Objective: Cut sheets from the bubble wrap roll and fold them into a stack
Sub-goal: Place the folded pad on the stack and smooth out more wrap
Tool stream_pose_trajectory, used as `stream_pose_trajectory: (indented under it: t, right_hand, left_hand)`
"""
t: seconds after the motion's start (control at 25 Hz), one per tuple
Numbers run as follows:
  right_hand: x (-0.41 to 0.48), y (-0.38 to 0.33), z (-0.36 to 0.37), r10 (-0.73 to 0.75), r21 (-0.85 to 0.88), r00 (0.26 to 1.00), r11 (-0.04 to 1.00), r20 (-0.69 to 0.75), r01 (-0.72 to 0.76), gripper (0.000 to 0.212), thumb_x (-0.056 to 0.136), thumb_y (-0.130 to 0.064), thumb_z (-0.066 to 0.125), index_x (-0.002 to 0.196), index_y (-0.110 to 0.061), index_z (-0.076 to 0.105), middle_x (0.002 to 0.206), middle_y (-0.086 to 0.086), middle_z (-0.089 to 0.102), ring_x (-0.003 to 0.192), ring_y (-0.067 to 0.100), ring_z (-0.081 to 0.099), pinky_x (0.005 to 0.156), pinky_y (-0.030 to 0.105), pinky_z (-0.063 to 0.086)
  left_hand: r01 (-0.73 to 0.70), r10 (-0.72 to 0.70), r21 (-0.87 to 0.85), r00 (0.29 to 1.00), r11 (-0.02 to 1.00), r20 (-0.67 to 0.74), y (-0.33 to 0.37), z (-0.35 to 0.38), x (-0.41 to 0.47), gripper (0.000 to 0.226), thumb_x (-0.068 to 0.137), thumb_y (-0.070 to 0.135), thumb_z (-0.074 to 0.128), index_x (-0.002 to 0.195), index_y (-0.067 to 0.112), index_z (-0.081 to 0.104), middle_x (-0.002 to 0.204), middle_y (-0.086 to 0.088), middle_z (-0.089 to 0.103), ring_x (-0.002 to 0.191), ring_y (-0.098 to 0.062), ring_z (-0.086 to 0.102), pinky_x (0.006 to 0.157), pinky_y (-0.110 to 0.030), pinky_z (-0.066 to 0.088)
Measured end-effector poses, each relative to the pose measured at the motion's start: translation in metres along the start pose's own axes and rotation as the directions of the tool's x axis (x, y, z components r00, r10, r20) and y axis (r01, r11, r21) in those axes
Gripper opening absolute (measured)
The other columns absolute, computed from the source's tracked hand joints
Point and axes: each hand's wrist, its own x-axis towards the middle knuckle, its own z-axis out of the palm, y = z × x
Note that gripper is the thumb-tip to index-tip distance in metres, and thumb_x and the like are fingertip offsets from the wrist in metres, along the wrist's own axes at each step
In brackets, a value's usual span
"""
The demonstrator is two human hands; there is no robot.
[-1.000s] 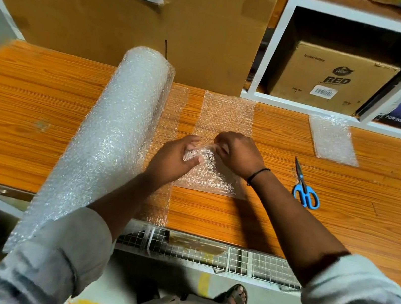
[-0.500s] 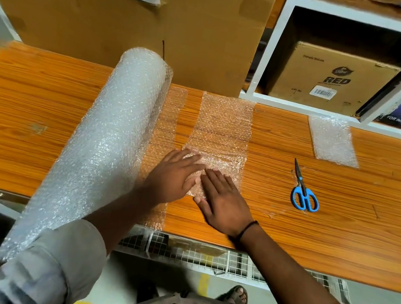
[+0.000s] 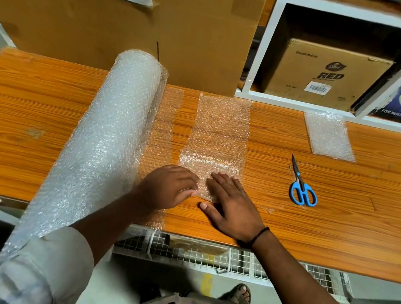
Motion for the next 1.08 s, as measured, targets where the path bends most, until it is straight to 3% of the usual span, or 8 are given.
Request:
stream_pose_trajectory:
  t: [0.12, 0.2, 0.28, 0.4, 0.52, 0.76, 0.88, 1.08]
  right_hand:
    - [-0.001, -0.004, -0.007, -0.032, -0.021, 0.996, 0.999, -0.086, 0.031, 0.055, 0.102, -0.054, 0.047, 0.143, -0.019, 0.055, 0.147, 0.003, 0.058, 0.141, 0.023, 0.047, 0.124, 0.043, 0.026]
    - [-0.004, -0.008, -0.02, -0.015, 0.005, 0.991, 1.0, -0.132, 0.015, 0.036, 0.099, -0.041, 0.054, 0.128, -0.02, 0.064, 0.112, 0.004, 0.073, 0.107, 0.026, 0.065, 0.096, 0.035, 0.047]
    - [-0.006, -0.013, -0.038, 0.059, 0.119, 0.995, 0.992, -0.086, -0.049, 0.026, 0.098, -0.037, 0.058, 0.119, -0.023, 0.061, 0.085, 0.004, 0.071, 0.079, 0.028, 0.066, 0.064, 0.033, 0.043]
    - [-0.003, -0.012, -0.062, 0.105, 0.238, 0.994, 0.966, 0.006, -0.104, 0.016, 0.096, -0.041, 0.058, 0.109, -0.03, 0.058, 0.07, -0.004, 0.063, 0.066, 0.021, 0.061, 0.057, 0.038, 0.047]
    - [0.02, 0.001, -0.076, 0.143, 0.275, 0.989, 0.953, -0.03, -0.129, 0.007, 0.095, -0.034, 0.062, 0.101, -0.03, 0.061, 0.072, -0.005, 0.065, 0.066, 0.017, 0.06, 0.06, 0.04, 0.047]
    - [0.096, 0.038, -0.078, 0.209, 0.19, 0.977, 0.961, -0.036, -0.199, 0.017, 0.092, -0.014, 0.059, 0.104, -0.007, 0.068, 0.087, 0.013, 0.071, 0.086, 0.035, 0.064, 0.07, 0.041, 0.049]
    - [0.129, 0.051, -0.075, 0.223, 0.157, 0.974, 0.964, -0.028, -0.216, 0.022, 0.089, -0.024, 0.056, 0.105, -0.016, 0.069, 0.097, 0.011, 0.073, 0.094, 0.036, 0.066, 0.078, 0.046, 0.055]
    - [0.154, 0.063, -0.063, 0.255, -0.029, 0.967, 0.966, -0.01, -0.256, 0.034, 0.098, -0.026, 0.057, 0.131, -0.02, 0.063, 0.138, 0.011, 0.059, 0.131, 0.038, 0.047, 0.103, 0.05, 0.04]
  left_hand:
    - [0.013, -0.013, -0.038, 1.0, 0.999, -0.004, 0.013, -0.015, 0.007, 0.027, 0.102, 0.038, 0.054, 0.108, 0.022, 0.075, 0.103, 0.007, 0.077, 0.088, -0.014, 0.072, 0.072, -0.028, 0.055]
    - [0.049, -0.049, -0.062, 0.999, 0.997, -0.011, 0.02, -0.029, 0.011, 0.029, 0.104, 0.042, 0.048, 0.107, 0.027, 0.073, 0.087, 0.011, 0.075, 0.071, -0.01, 0.069, 0.06, -0.025, 0.051]
    - [0.087, -0.087, -0.117, 0.996, 0.989, 0.007, 0.024, -0.041, 0.015, 0.027, 0.105, 0.043, 0.048, 0.107, 0.028, 0.071, 0.069, 0.012, 0.068, 0.055, -0.001, 0.058, 0.054, -0.022, 0.045]
    - [0.162, -0.142, -0.23, 0.985, 0.96, 0.1, 0.023, -0.057, 0.027, 0.026, 0.107, 0.047, 0.049, 0.109, 0.032, 0.069, 0.063, 0.013, 0.063, 0.049, -0.005, 0.056, 0.053, -0.018, 0.042]
    - [0.25, -0.236, -0.153, 0.966, 0.956, 0.103, 0.01, -0.065, 0.045, 0.03, 0.106, 0.054, 0.046, 0.113, 0.035, 0.068, 0.081, 0.012, 0.072, 0.057, -0.005, 0.06, 0.061, -0.024, 0.049]
    - [0.468, -0.468, -0.032, 0.877, 0.883, -0.104, -0.007, -0.049, 0.086, 0.031, 0.104, 0.045, 0.053, 0.13, 0.029, 0.062, 0.128, 0.006, 0.067, 0.113, -0.019, 0.06, 0.089, -0.036, 0.049]
    - [0.511, -0.504, -0.003, 0.846, 0.859, -0.176, -0.008, -0.032, 0.093, 0.038, 0.101, 0.038, 0.057, 0.137, 0.025, 0.058, 0.142, 0.001, 0.058, 0.128, -0.024, 0.051, 0.102, -0.04, 0.042]
    - [0.471, -0.485, 0.151, 0.87, 0.869, 0.082, -0.003, 0.001, 0.09, 0.056, 0.106, 0.034, 0.048, 0.159, 0.021, 0.034, 0.167, -0.005, 0.03, 0.155, -0.028, 0.023, 0.127, -0.047, 0.017]
